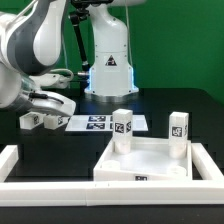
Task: Assemble square table
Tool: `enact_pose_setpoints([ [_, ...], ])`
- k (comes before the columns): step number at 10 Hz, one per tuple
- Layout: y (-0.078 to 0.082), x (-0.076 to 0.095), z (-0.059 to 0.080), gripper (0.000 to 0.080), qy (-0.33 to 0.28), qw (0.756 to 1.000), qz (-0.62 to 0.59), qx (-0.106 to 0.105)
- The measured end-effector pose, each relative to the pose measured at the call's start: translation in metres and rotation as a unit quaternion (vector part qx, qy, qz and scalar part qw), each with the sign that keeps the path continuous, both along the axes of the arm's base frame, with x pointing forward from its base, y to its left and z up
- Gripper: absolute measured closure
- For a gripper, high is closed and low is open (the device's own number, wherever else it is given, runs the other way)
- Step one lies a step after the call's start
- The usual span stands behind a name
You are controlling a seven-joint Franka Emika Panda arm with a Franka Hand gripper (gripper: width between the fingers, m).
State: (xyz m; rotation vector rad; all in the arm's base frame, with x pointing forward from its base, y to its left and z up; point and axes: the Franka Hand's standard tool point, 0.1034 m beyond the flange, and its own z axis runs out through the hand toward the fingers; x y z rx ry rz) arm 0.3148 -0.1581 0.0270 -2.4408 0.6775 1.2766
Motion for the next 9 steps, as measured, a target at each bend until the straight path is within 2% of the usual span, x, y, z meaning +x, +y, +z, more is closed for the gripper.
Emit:
enact_pose_setpoints([
  [3, 0.001, -0.008, -0.013, 0.015, 0.003, 1.0, 0.003, -0.007],
  [7, 0.002, -0.013, -0.018, 0.015, 0.011, 1.0, 0.004, -0.006],
  [9, 0.002, -0.013, -0.018, 0.0421, 0.011, 1.0, 0.004, -0.006],
])
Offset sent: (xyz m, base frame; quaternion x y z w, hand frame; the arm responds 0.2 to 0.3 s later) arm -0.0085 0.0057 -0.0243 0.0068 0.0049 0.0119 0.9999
